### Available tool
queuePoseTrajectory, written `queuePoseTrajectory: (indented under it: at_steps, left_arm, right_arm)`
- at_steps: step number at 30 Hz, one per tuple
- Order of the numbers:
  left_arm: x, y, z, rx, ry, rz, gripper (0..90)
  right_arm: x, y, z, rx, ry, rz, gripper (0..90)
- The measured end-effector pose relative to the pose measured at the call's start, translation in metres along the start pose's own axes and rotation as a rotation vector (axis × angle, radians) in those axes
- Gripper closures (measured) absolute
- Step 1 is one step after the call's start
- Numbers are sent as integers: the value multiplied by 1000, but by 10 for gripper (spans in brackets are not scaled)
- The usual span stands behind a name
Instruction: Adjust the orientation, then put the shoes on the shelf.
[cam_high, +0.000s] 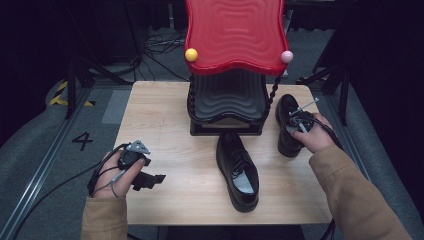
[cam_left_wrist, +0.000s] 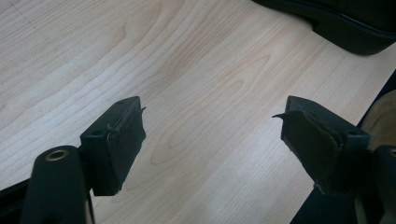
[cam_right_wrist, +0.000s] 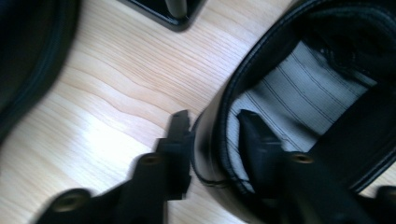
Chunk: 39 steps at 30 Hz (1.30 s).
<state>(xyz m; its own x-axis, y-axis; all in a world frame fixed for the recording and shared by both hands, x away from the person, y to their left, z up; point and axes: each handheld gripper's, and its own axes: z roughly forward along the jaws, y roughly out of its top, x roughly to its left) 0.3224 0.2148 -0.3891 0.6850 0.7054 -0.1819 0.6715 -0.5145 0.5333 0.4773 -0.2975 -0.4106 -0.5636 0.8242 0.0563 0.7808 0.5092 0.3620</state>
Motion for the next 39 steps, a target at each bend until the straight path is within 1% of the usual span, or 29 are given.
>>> queuePoseTrajectory:
  at_steps: [2,3,4,5,6,7,8,10,12,14,16,17,18,20,23,24,26,28,29,33,34,35,36,38,39]
  left_arm:
    - [1,1,0,-5,9,5,219]
    - [0,0,1,-1,1,-3,219]
    - [0,0,1,1,-2,-2,220]
    - [0,0,1,1,-3,-2,219]
    - [0,0,0,-1,-1,-1,219]
    - [0,0,0,-3,4,0,219]
    - [0,0,0,-3,5,-1,219]
    - [-1,1,0,-4,2,-2,218]
    - [-1,1,0,-2,2,0,218]
    - [0,2,1,2,1,5,218]
    - [-1,3,1,2,3,3,218]
    - [-1,3,1,2,3,3,218]
    - [-2,3,1,1,2,9,218]
    - [-2,2,1,4,-2,8,218]
    - [-2,3,1,-1,4,2,219]
    - [-2,3,1,1,4,8,220]
    - [-3,2,1,5,-3,10,218]
    - [-3,2,0,0,7,6,219]
    - [-4,3,-1,-2,4,7,219]
    - [-5,4,0,-1,6,7,218]
    - [-5,4,1,1,3,9,218]
    - [-5,4,1,1,3,9,218]
    - [-5,4,1,4,1,11,218]
    - [-4,4,2,8,-2,12,219]
    - [-4,4,2,8,-3,12,218]
  right_arm:
    - [-2,0,0,0,29,15,763]
    - [-3,0,0,-5,50,13,781]
    - [-3,0,1,-16,64,-2,791]
    - [-2,-1,0,-28,70,-14,793]
    - [0,-1,0,-28,65,-22,792]
    - [3,-2,-2,-35,55,-45,791]
    - [6,-3,-3,-37,54,-59,790]
    - [12,-6,-8,-43,58,-75,788]
    - [17,-10,-13,-47,71,-95,785]
    - [23,-15,-21,-62,94,-109,781]
    - [33,-23,-29,-67,104,-153,781]
    - [33,-23,-29,-67,104,-153,781]
    - [38,-27,-32,-64,102,-171,780]
    - [50,-36,-40,-64,96,-221,777]
    - [66,-49,-53,-61,111,-283,774]
    - [71,-52,-57,-58,117,-300,773]
    - [80,-60,-63,-47,124,-335,772]
    - [90,-67,-69,-35,128,-372,771]
    - [95,-71,-71,-32,132,-390,770]
    - [112,-83,-79,-22,162,-444,769]
    - [114,-84,-79,-23,168,-450,769]
    - [114,-84,-79,-23,168,-450,769]
    - [118,-87,-79,-25,169,-454,768]
    - [127,-92,-78,-11,162,-484,768]
    - [130,-94,-77,-13,166,-490,768]
